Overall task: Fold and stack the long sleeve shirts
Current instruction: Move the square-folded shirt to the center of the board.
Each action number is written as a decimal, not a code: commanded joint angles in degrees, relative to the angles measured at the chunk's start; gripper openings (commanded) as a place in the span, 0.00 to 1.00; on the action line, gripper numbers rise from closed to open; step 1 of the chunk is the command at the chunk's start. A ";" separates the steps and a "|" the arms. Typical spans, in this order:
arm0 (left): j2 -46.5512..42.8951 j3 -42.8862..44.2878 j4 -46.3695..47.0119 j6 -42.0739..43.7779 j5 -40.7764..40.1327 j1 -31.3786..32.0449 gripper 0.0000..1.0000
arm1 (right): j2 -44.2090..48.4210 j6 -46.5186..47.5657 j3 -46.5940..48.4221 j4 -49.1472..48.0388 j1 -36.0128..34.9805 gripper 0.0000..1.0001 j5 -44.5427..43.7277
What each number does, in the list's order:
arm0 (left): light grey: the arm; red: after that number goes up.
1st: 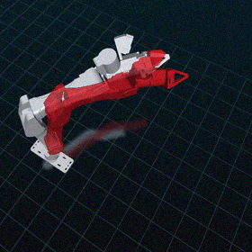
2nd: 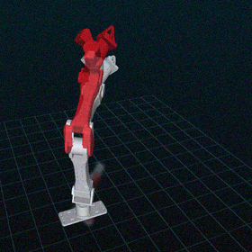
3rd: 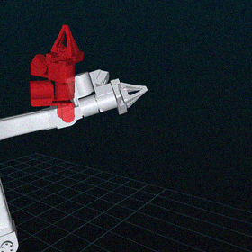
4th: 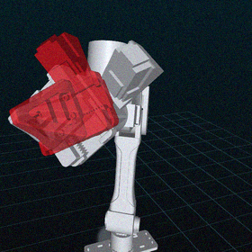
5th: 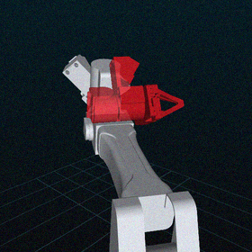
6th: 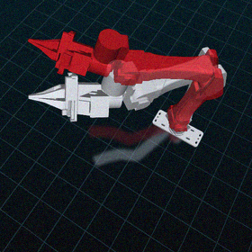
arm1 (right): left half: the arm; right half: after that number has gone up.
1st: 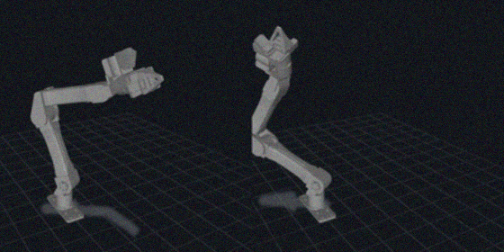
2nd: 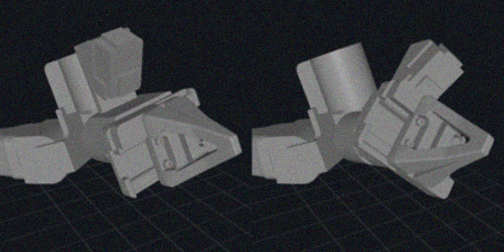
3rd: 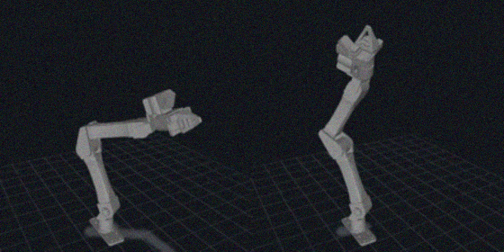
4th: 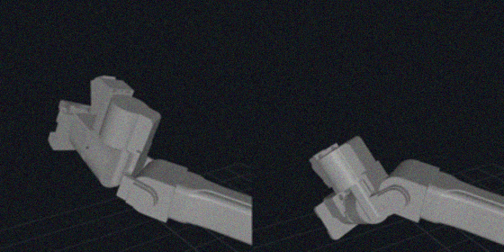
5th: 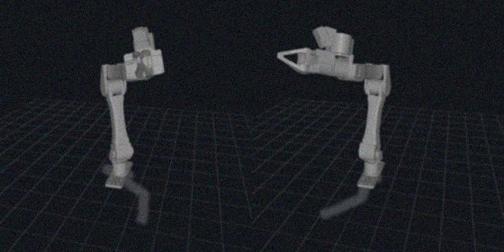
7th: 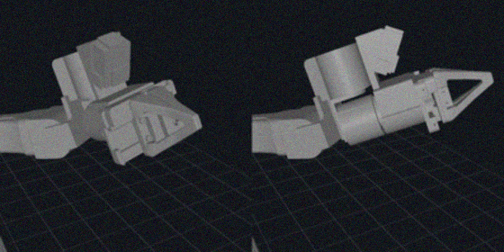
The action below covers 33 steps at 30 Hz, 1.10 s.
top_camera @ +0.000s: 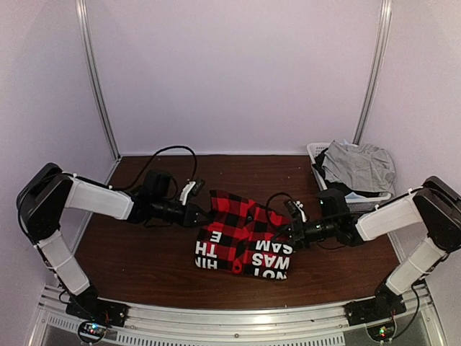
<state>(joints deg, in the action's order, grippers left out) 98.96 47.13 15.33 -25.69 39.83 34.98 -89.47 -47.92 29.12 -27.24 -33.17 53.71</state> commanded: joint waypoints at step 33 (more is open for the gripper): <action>-8.99 -2.90 -3.91 -5.49 -10.61 1.04 0.61 | 21.25 12.36 4.05 35.31 -2.87 0.51 -22.65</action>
<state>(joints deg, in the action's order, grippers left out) 96.44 44.69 8.93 -33.52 32.05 36.32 -76.07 -39.57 27.77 -2.11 -35.35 39.83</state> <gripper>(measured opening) 0.567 0.483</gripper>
